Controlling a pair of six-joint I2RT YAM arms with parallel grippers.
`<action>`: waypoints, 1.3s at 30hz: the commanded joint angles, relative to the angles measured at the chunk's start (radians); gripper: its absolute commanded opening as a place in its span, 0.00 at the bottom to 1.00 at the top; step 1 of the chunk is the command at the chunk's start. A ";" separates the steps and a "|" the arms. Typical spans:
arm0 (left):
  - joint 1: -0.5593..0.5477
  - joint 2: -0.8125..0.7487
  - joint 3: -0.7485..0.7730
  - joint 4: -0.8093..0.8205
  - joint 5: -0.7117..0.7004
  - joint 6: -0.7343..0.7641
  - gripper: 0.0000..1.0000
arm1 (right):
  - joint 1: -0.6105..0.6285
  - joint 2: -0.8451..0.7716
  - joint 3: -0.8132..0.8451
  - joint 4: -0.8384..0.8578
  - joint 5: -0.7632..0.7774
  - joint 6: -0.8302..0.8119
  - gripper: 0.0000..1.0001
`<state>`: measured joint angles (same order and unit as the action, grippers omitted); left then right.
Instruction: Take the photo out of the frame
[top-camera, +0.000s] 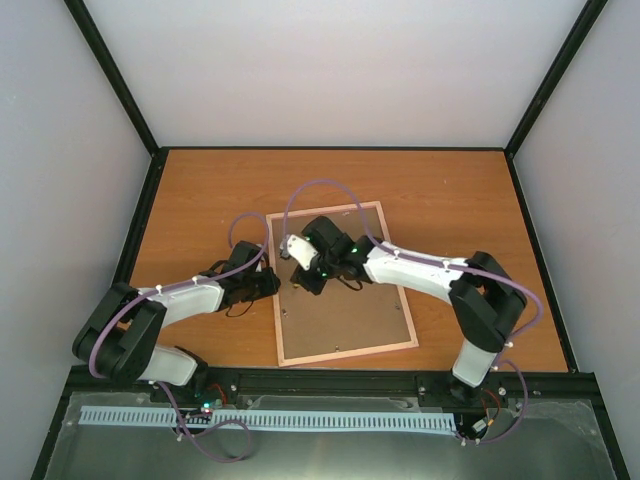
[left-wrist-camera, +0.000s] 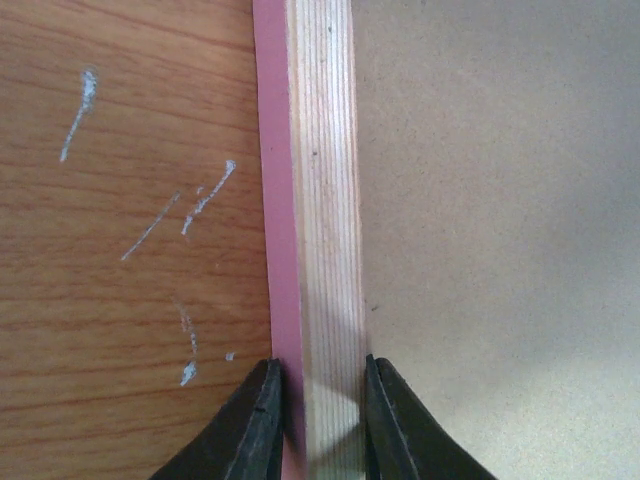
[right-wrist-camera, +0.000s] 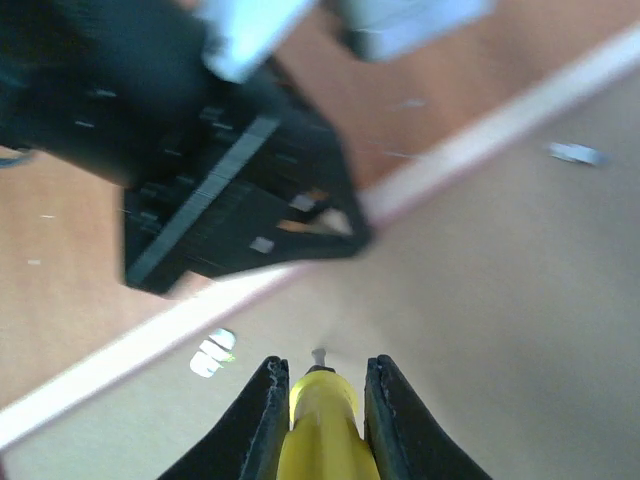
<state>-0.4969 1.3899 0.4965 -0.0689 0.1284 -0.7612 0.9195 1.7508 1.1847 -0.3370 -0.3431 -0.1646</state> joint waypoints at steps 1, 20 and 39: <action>-0.008 0.017 -0.003 -0.028 -0.009 0.025 0.01 | -0.038 -0.168 0.003 -0.068 0.270 0.037 0.03; 0.040 0.226 0.318 -0.163 -0.030 0.337 0.01 | -0.510 -0.412 -0.205 -0.160 0.142 -0.194 0.03; -0.175 -0.063 0.384 -0.281 -0.061 0.359 0.57 | -0.837 -0.063 0.095 -0.028 0.083 -0.302 0.03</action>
<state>-0.5606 1.4406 0.9485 -0.3225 -0.0250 -0.4263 0.0860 1.6058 1.1877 -0.4446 -0.2451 -0.4717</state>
